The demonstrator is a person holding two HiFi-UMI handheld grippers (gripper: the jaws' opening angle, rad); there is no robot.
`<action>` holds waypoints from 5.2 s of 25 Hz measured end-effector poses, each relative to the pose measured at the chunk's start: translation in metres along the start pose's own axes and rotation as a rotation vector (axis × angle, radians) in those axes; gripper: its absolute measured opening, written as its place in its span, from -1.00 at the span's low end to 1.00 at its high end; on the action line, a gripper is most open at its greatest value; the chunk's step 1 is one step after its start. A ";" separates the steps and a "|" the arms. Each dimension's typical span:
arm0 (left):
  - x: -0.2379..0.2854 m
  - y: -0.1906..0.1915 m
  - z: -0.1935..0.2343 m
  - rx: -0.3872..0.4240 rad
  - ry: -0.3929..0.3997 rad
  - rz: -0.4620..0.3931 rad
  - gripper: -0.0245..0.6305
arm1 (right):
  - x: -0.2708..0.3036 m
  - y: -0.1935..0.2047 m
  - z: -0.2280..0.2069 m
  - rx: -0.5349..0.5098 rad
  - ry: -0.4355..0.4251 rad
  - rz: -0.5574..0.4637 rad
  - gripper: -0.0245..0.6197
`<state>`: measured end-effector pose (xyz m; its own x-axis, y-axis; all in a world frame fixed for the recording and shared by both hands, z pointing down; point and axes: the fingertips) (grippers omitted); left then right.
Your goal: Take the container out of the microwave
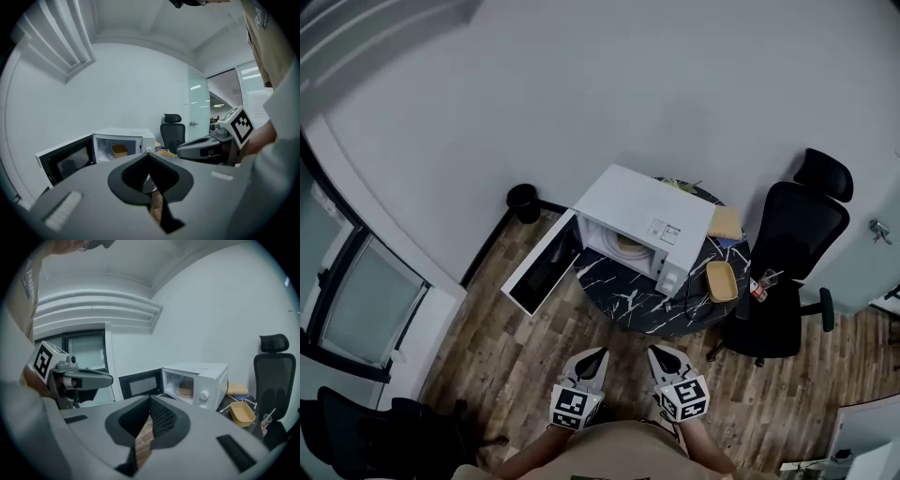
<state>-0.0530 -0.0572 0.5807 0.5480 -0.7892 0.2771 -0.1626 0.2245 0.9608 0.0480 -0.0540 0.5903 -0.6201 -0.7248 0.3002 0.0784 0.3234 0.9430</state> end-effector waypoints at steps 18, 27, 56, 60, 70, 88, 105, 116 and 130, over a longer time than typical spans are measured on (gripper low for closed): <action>0.085 0.003 0.078 -0.025 0.055 0.027 -0.91 | 0.099 -0.014 -0.049 -0.031 0.054 0.051 -0.90; 0.139 -0.033 0.128 0.016 -0.046 0.040 -0.91 | 0.180 -0.042 -0.116 -0.184 0.003 0.100 -0.90; 0.194 -0.001 0.177 -0.084 0.039 0.150 -0.91 | 0.344 0.051 -0.233 -0.832 0.200 0.676 -0.90; 0.193 0.000 0.191 -0.076 0.025 0.159 -0.91 | 0.354 0.058 -0.252 -0.886 0.226 0.755 -0.89; 0.194 0.007 0.213 -0.099 -0.001 0.173 -0.91 | 0.364 0.084 -0.272 -0.917 0.234 0.926 -0.68; 0.193 0.003 0.208 -0.112 -0.030 0.159 -0.91 | 0.355 0.076 -0.215 -0.919 0.029 0.891 -0.88; 0.188 -0.009 0.187 -0.089 -0.056 0.135 -0.91 | 0.284 0.042 -0.095 -0.676 -0.410 0.769 -0.88; 0.178 -0.021 0.190 -0.070 -0.091 0.103 -0.91 | 0.243 -0.017 -0.047 -0.516 -0.536 0.613 -0.89; 0.172 -0.061 0.197 -0.048 -0.095 0.014 -0.91 | 0.234 -0.103 -0.037 -0.344 -0.455 0.261 -0.89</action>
<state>-0.1107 -0.3198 0.5685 0.4656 -0.8357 0.2913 -0.1293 0.2614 0.9565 -0.0766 -0.2791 0.5691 -0.8110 -0.2920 0.5070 0.4718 0.1860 0.8618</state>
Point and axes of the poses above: the fingertips, and each gripper's own axes: x forward along the fingers, z to its left, y out of its underside, and after that the axes turned 9 degrees about -y, right-handed
